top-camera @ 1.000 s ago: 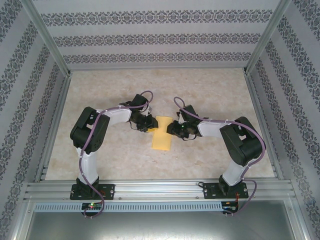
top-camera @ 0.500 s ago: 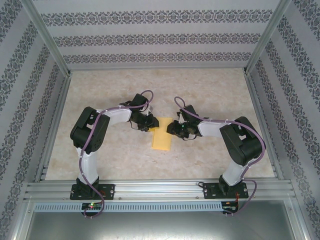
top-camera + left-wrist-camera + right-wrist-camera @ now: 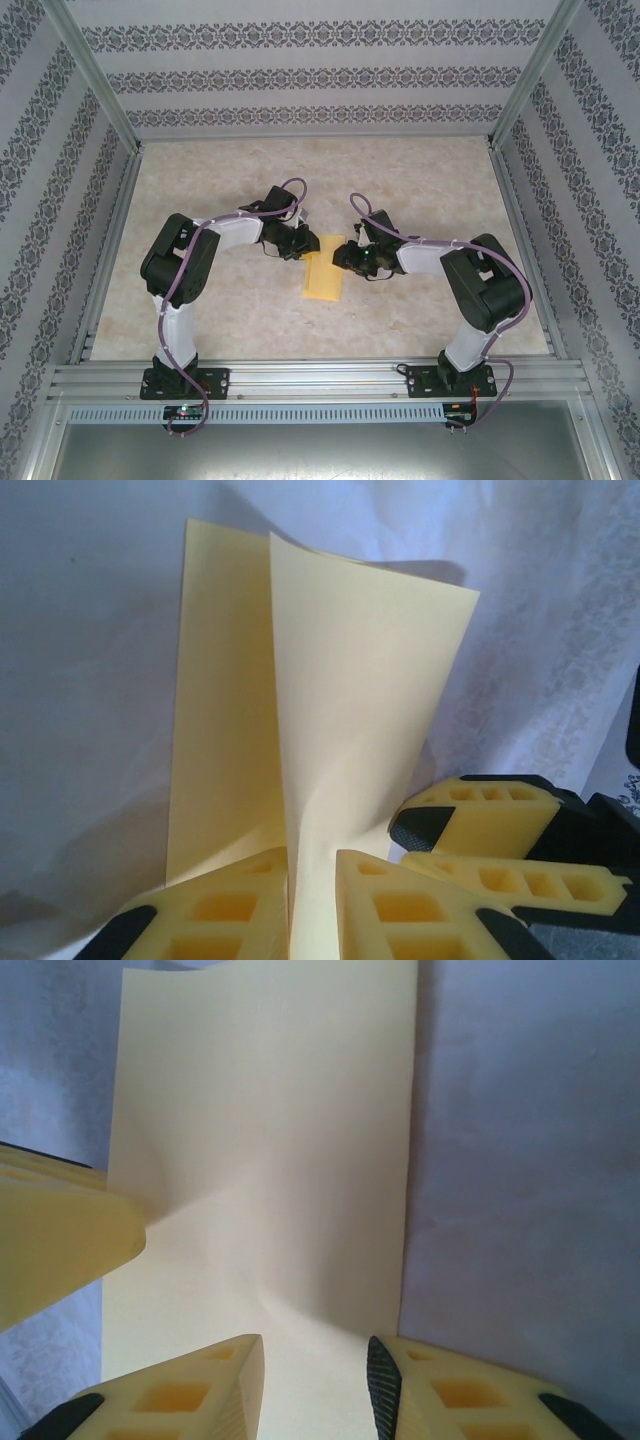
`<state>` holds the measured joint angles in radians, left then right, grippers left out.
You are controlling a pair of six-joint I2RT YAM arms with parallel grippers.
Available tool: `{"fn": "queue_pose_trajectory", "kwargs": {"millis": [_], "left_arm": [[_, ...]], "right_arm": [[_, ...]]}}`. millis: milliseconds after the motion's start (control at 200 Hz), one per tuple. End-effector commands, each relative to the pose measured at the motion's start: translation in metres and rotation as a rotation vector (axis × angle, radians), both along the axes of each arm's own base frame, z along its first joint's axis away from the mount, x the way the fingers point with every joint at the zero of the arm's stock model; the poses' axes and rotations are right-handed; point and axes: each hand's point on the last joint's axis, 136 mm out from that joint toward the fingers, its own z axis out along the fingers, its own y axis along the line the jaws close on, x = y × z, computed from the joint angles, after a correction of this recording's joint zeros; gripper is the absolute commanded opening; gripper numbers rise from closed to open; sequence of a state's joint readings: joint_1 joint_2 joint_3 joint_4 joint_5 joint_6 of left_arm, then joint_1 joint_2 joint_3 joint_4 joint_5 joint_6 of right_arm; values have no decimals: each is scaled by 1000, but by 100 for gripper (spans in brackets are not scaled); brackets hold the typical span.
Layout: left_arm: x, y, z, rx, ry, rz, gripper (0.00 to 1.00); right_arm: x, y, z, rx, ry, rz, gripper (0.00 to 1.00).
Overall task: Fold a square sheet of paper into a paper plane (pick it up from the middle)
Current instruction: Fold the triangle a second time at the center of the table.
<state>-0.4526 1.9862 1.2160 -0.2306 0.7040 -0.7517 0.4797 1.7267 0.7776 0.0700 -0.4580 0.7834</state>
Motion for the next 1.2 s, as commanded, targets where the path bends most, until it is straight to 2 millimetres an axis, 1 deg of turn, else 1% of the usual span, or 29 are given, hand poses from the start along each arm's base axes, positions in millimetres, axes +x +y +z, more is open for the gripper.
{"fn": "queue_pose_trajectory", "kwargs": {"millis": [0,50,115,225,315,390,480,585,634,709,884,929,999,1099,1194], "left_arm": [[0,-7,0,-28,1,0,18],[0,-8,1,-35,1,0,18],[0,-8,2,-34,-1,0,14],[0,-7,3,-31,-4,5,12],[1,-6,3,-26,-7,15,9],[2,-6,4,-27,-9,26,7],[4,-5,8,-23,-20,34,5],[7,-2,10,-8,-30,61,2],[8,0,10,-2,-29,75,0],[10,0,10,-6,-28,87,0],[12,2,16,-12,-30,113,0],[12,3,17,-11,-26,118,0],[13,4,19,-9,-22,124,0],[11,3,18,-13,-8,125,0],[11,3,17,-14,-1,124,0]], "right_arm": [[-7,-2,-15,-23,6,0,37],[-7,-2,-10,-19,-13,0,38],[-6,-2,-4,-13,-35,1,39],[-7,-7,3,-17,-66,-9,41],[-9,-12,10,-21,-97,-25,46],[-12,-18,17,-33,-127,-35,53],[-15,-26,27,-61,-168,-47,57],[-20,-35,38,-94,-224,-59,59],[-22,-37,44,-104,-256,-56,59],[-26,-38,55,-138,-331,-45,58],[-36,-33,76,-207,-519,24,59],[-41,-29,80,-220,-567,59,62],[-49,-19,84,-253,-631,133,66],[-58,-5,83,-318,-692,232,67],[-68,17,80,-382,-769,357,67]]}}
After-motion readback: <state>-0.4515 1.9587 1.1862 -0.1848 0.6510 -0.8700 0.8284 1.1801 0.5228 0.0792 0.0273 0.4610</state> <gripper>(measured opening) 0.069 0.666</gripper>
